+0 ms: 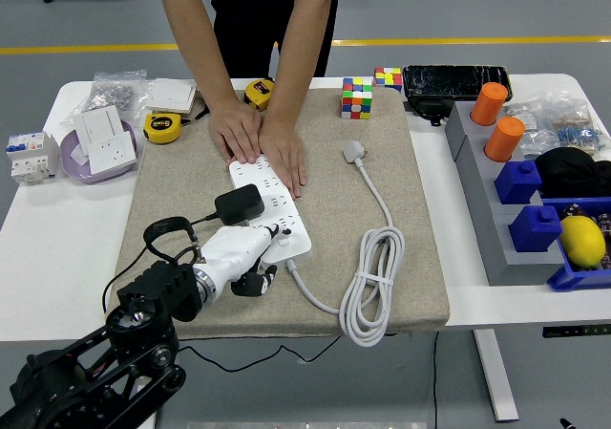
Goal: Pick up the plug,place it near the board,insert it into the board,press the button
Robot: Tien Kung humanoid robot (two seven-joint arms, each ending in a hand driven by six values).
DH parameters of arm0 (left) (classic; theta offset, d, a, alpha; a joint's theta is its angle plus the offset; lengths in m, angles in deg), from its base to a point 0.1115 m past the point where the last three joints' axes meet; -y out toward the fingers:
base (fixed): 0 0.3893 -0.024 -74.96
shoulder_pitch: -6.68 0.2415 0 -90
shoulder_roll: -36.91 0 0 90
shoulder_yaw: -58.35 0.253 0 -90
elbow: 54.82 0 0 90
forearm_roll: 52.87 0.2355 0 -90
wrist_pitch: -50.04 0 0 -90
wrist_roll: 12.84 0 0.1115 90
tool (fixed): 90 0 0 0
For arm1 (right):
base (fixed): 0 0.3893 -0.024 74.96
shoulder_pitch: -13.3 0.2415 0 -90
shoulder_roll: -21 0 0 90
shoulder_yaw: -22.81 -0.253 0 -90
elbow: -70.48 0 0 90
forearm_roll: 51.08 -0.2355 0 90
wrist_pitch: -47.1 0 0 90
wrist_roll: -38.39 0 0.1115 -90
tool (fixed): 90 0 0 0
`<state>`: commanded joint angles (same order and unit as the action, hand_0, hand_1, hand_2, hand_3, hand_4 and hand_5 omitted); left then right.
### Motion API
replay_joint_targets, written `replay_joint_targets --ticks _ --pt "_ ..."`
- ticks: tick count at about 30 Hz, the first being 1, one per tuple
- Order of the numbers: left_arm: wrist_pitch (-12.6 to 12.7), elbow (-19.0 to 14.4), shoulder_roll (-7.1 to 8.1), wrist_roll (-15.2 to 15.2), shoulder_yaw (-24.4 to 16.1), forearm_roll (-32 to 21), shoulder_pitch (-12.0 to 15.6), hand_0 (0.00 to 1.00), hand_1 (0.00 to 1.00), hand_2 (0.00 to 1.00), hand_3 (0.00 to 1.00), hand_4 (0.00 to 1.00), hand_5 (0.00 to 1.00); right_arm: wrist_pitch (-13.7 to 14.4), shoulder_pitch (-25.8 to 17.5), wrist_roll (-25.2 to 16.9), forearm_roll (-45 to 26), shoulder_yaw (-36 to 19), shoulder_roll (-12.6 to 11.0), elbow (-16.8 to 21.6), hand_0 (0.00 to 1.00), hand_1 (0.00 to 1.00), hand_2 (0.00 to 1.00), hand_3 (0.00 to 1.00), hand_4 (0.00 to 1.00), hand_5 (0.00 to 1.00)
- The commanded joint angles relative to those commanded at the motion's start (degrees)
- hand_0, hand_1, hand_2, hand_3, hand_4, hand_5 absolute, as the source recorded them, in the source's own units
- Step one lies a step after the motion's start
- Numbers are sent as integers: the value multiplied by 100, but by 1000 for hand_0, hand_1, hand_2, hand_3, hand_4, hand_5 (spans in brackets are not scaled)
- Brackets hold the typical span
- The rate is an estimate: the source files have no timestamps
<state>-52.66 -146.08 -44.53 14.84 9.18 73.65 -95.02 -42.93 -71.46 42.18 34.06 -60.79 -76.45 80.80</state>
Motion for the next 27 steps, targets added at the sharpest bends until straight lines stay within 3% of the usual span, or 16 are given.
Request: replay_joint_targets --ticks 7,18,19,24,25,27 --pt "-76 -173 96 -22 -83 -82 39 163 52 149 892 504 2 1 5 0 -3 -1 -1 0 908 763 742 770 998 998" --pt "-170 -91 151 -7 -47 -146 33 163 52 148 871 515 2 6 25 -2 -16 -20 -2 0 906 763 742 770 998 998" --pt "-165 -89 152 -8 -48 -140 34 163 52 148 823 513 2 6 24 0 -11 -27 -2 0 907 763 742 770 998 998" --pt "-222 -82 148 13 -48 -144 48 163 52 148 823 513 2 4 22 -2 -8 -35 1 0 907 763 742 770 998 998" --pt "-241 -85 153 15 -37 -151 46 163 52 148 772 512 2 5 25 -3 -16 -30 1 0 907 763 741 770 998 998" --pt "-260 -86 158 17 -30 -156 41 163 52 148 772 512 2 5 28 -5 -19 -24 0 0 907 763 741 770 998 998"
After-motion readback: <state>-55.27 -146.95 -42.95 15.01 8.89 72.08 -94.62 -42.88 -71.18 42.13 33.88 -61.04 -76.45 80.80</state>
